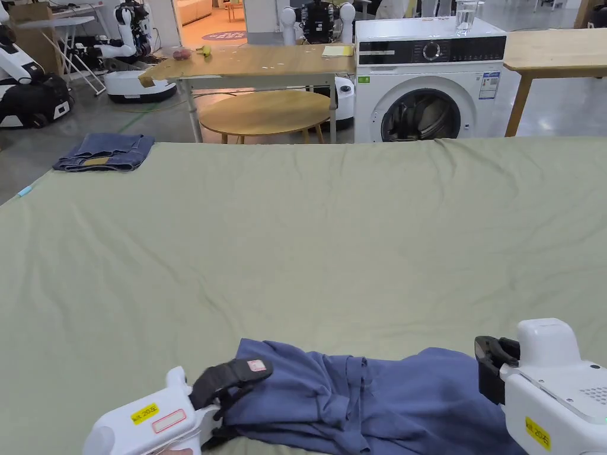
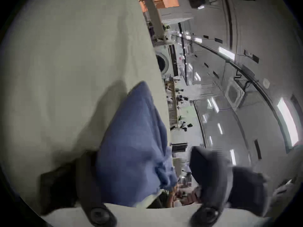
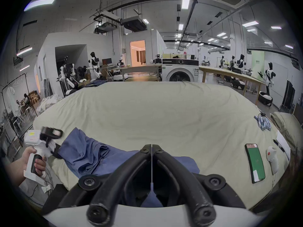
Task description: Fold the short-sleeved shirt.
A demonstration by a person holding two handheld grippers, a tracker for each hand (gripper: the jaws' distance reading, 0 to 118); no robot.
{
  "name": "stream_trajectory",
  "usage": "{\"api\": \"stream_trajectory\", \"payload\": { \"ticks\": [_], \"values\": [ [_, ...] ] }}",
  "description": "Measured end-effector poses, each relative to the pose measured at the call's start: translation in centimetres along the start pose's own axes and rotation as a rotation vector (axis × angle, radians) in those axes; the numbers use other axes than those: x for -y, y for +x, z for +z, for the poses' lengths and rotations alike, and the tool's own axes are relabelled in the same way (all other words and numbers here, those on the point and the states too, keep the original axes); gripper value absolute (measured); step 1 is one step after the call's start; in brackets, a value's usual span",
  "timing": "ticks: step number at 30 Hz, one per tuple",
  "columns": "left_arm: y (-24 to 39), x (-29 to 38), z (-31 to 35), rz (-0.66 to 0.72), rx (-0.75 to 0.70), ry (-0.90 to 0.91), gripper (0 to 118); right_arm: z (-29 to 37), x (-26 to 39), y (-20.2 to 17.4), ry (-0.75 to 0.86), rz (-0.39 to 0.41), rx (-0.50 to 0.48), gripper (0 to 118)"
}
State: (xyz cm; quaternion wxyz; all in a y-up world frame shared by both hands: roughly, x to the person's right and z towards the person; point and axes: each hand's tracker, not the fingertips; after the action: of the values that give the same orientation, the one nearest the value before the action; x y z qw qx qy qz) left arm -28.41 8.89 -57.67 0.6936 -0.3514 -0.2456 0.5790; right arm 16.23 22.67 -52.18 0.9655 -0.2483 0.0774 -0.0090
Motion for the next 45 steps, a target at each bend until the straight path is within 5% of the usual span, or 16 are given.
{"api": "stream_trajectory", "payload": {
  "ticks": [2,3,5,17,25,30,35,36,39,40,45],
  "values": [
    [0.1,0.7,-1.7,-0.056,-0.18,0.053,23,0.0,0.0,0.1,-0.004,0.0,0.01,0],
    [-0.2,0.8,-2.0,-0.056,-0.221,0.073,16,0.0,0.0,0.1,-0.008,0.001,0.012,0],
    [0.1,0.3,-1.0,-0.019,-0.111,0.09,15,0.1,0.0,0.1,-0.013,0.009,0.02,0],
    [7.6,-2.9,9.3,-0.421,-0.518,0.416,11,0.5,-0.6,-0.9,0.004,0.021,0.004,0],
    [16.8,7.4,-1.7,-0.941,-0.472,0.289,11,1.5,-0.3,0.6,0.015,0.022,0.02,0],
    [16.7,16.3,-10.9,-1.288,-0.525,0.071,11,2.1,0.6,2.2,0.016,0.012,0.041,0],
    [12.5,19.7,-15.1,-1.342,-0.64,-0.071,11,2.5,1.3,3.1,0.018,0.011,0.048,0],
    [12.5,19.7,-15.1,-1.332,-0.65,-0.07,16,2.6,1.4,3.1,0.019,0.026,0.051,0],
    [15.1,19.6,-13.1,-1.266,-0.556,-0.074,99,2.8,1.5,3.4,0.01,0.036,0.039,0],
    [16.1,19.5,-12.3,-1.264,-0.525,-0.062,109,2.8,1.5,3.4,0.007,0.031,0.035,0],
    [19.4,15.9,-8.3,-1.024,-0.333,0.058,108,2.4,1.4,3.1,-0.008,0.013,0.003,0]
  ]
}}
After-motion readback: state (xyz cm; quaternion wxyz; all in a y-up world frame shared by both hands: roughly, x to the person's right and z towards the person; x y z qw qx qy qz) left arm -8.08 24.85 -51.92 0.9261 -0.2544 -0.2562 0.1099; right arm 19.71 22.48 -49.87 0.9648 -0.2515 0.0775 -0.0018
